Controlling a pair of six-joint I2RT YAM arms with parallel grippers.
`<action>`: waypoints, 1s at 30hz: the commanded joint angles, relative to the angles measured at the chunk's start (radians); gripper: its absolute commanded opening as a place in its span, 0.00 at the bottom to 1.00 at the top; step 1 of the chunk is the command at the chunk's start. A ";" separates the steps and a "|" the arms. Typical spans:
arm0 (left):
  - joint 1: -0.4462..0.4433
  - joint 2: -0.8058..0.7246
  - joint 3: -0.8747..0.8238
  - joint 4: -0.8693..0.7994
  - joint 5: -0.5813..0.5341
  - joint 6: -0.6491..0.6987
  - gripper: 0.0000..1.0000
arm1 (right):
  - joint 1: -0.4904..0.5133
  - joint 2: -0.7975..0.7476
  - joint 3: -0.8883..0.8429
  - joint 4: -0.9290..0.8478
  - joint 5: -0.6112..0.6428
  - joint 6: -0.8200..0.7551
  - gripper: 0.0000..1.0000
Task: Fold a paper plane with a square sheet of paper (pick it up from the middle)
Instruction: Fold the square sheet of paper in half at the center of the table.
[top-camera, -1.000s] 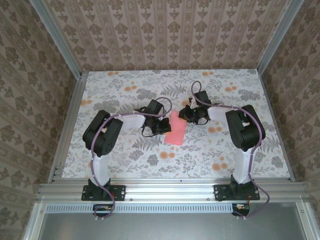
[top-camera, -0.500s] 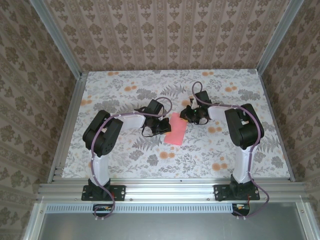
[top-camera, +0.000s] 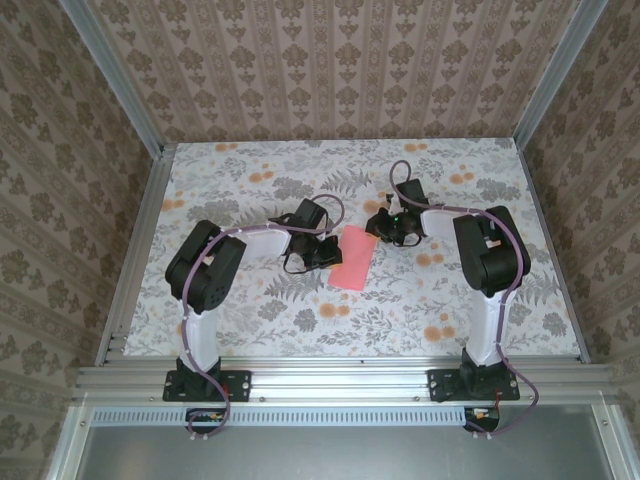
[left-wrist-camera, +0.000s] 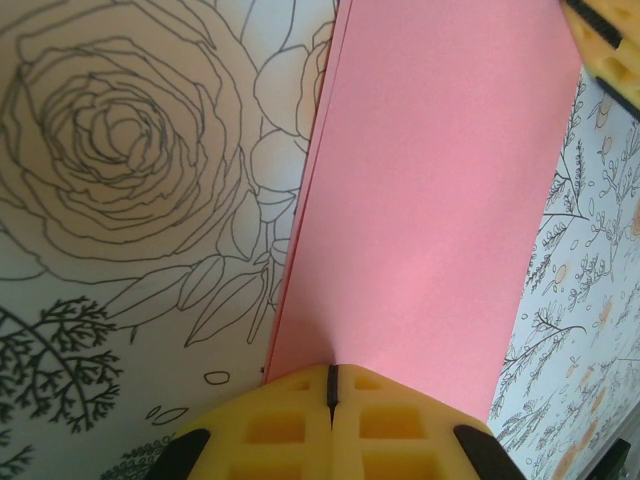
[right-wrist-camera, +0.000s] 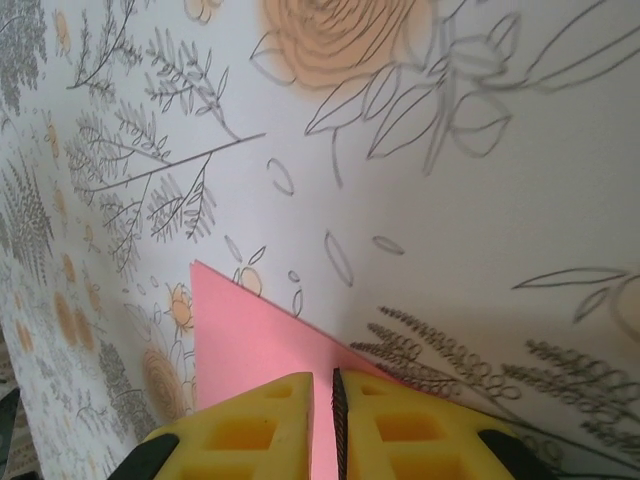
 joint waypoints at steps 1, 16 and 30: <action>-0.012 0.085 -0.052 -0.177 -0.118 0.029 0.03 | -0.029 -0.030 0.024 -0.053 0.084 -0.046 0.16; -0.014 0.060 -0.051 -0.174 -0.133 0.001 0.03 | 0.082 -0.219 -0.192 0.006 0.022 0.103 0.13; 0.017 -0.082 -0.079 -0.048 -0.019 -0.079 0.10 | 0.108 -0.077 -0.127 -0.126 -0.060 0.005 0.13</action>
